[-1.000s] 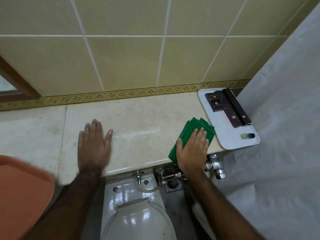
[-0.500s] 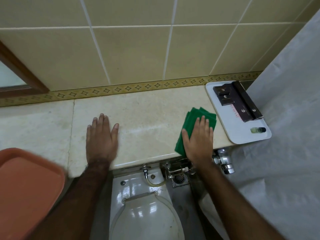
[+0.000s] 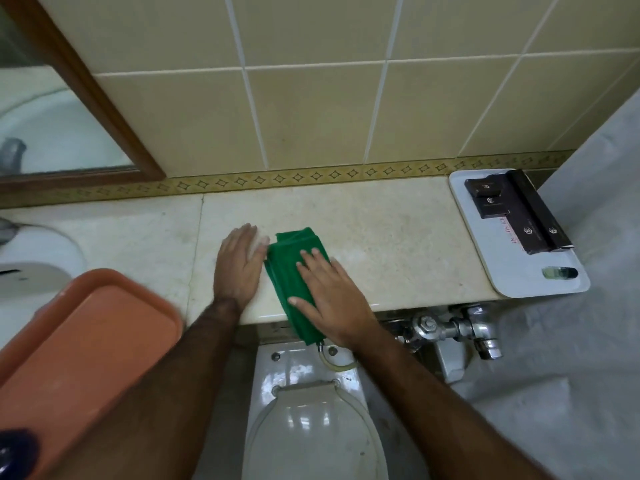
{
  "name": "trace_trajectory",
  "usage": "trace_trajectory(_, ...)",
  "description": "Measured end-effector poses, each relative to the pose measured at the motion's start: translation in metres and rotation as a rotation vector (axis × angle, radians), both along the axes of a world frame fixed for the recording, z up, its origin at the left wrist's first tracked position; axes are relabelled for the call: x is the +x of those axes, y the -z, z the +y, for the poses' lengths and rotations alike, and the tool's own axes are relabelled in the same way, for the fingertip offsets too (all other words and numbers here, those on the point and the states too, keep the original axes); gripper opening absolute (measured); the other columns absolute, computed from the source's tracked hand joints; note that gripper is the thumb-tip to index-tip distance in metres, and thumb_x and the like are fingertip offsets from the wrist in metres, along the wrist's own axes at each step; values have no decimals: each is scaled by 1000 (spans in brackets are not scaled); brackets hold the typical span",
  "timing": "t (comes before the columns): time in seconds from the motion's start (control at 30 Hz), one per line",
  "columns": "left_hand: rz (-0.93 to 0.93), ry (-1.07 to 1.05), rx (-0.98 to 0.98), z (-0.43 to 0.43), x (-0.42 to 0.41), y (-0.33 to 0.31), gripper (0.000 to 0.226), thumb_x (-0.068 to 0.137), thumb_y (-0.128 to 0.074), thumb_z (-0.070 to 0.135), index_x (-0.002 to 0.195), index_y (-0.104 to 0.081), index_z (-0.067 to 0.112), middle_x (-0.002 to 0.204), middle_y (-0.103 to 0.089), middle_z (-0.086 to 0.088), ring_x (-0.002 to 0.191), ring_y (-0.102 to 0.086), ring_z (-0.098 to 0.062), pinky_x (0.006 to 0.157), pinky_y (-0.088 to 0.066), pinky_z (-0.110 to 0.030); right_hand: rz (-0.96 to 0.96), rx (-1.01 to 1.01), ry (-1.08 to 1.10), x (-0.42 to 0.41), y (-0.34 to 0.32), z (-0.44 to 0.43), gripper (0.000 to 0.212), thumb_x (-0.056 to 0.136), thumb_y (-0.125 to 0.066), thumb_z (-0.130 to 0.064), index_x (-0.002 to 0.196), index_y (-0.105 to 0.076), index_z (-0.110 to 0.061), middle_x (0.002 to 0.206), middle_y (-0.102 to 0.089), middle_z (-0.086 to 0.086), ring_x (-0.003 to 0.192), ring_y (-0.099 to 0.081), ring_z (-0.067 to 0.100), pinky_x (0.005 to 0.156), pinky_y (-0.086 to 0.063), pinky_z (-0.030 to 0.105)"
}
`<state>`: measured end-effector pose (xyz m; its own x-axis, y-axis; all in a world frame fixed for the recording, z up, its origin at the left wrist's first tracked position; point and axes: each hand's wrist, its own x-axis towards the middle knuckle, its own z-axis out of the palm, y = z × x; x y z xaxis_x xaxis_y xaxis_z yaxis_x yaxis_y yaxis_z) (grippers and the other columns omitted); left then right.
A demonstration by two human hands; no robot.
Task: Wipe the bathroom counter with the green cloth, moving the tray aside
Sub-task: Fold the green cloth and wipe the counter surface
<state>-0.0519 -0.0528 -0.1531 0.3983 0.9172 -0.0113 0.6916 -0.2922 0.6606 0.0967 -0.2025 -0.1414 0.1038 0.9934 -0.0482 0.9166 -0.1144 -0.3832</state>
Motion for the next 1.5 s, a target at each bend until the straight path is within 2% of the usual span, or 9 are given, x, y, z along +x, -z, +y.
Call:
trace_trajectory(0.13, 180, 84, 41, -1, 6, -13, 76, 91, -51, 68, 147, -54, 16, 153, -48, -2, 143, -37, -21, 118, -30, -38, 112, 121, 524, 3, -10, -57, 37, 97, -53, -53, 98, -68, -20, 96, -67, -6, 91, -63, 16, 78, -53, 32)
trace_trajectory(0.23, 286, 127, 88, -12, 27, -22, 74, 88, -59, 64, 141, -58, 12, 137, -57, -7, 127, -48, -26, 108, -41, -37, 282, -175, 706, 2, -5, -84, 59, 86, -56, -71, 64, -68, -18, 59, -67, -5, 58, -66, 14, 62, -58, 35)
trace_trajectory(0.37, 354, 5, -61, -18, 52, -31, 46, 89, -70, 46, 117, -68, 9, 113, -68, -12, 104, -63, -29, 86, -51, -36, 767, -141, 818, -5, -5, -77, 36, 86, -79, -41, 71, -74, -8, 65, -77, 9, 60, -76, 18, 70, -64, 48)
trace_trajectory(0.6, 56, -176, -325, 13, 18, -57, 23, 77, -83, 35, 86, -74, 16, 91, -75, -4, 81, -67, -17, 70, -53, -26, 862, -55, 716, -12, -47, -40, 24, 91, -73, -28, 77, -67, -10, 78, -76, 12, 77, -75, 29, 72, -64, 45)
trace_trajectory(0.87, -15, -497, -283, 103, -98, -92, 29, 80, -81, 28, 98, -73, 7, 100, -76, -13, 81, -72, -23, 81, -63, -37, 1092, -142, 550, -78, -69, 102, 22, 94, -71, -21, 79, -70, -6, 75, -74, 13, 64, -69, 19, 56, -58, 26)
trace_trajectory(0.97, 205, -476, -216, 126, -118, -92, 36, 83, -79, 31, 106, -73, 4, 106, -75, -15, 97, -71, -30, 84, -57, -33, 967, -182, 575, -100, -56, 142, 24, 93, -70, -24, 80, -71, -4, 75, -76, 17, 57, -68, 25, 56, -59, 32)
trace_trajectory(1.13, 538, -337, -165, 128, -129, -74, 40, 89, -74, 34, 116, -68, 5, 114, -71, -15, 106, -66, -34, 88, -55, -41, 276, -248, 400, -102, -29, 155, 40, 97, -63, -41, 110, -75, -5, 104, -76, 12, 92, -73, 28, 79, -62, 37)
trace_trajectory(1.3, 704, -353, -47, 123, -129, -67, 46, 89, -69, 42, 122, -63, 10, 120, -64, -13, 114, -57, -34, 94, -49, -46, 49, -184, 352, -79, -22, 124, 53, 98, -50, -61, 112, -71, -14, 106, -72, 5, 96, -68, 24, 75, -57, 35)
trace_trajectory(1.5, 438, -24, 89, 95, -54, -59, 77, 91, -66, 43, 153, -37, 7, 158, -38, -13, 147, -32, -32, 119, -31, -47, 88, 50, 599, 21, -30, 32, 43, 100, -49, -55, 117, -65, -19, 114, -64, 3, 108, -62, 24, 82, -53, 36)
